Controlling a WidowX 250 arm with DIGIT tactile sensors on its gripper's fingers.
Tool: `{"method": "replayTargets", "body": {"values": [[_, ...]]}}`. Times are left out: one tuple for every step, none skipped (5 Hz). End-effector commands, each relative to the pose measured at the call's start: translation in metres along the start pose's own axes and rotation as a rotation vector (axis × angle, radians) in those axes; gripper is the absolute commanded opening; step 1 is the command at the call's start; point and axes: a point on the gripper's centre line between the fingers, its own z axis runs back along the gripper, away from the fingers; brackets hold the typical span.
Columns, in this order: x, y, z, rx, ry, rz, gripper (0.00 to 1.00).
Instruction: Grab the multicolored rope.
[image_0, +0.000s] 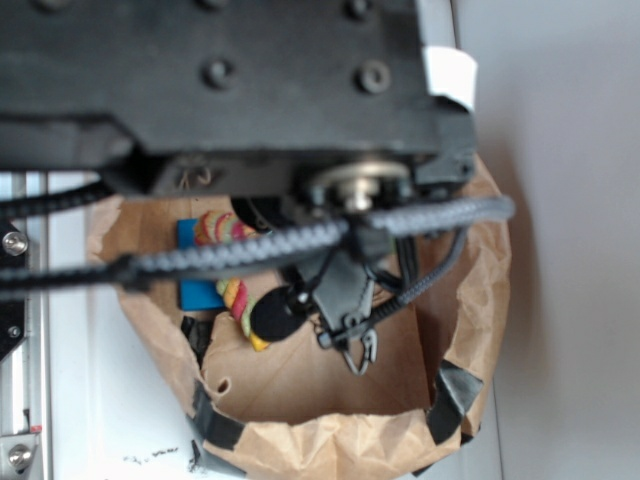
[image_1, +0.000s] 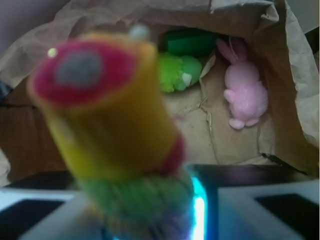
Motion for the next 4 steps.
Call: {"method": "replayTargets", "body": {"values": [[0.0066, 0.006, 0.0314, -0.045, -0.112, -0.01, 0.0], [0.0056, 0.006, 0.0289, -0.04, -0.131, -0.014, 0.0], [0.0046, 0.0057, 0.0238, -0.03, -0.14, -0.016, 0.0], [0.0043, 0.006, 0.0221, -0.029, -0.149, -0.02, 0.0]]}}
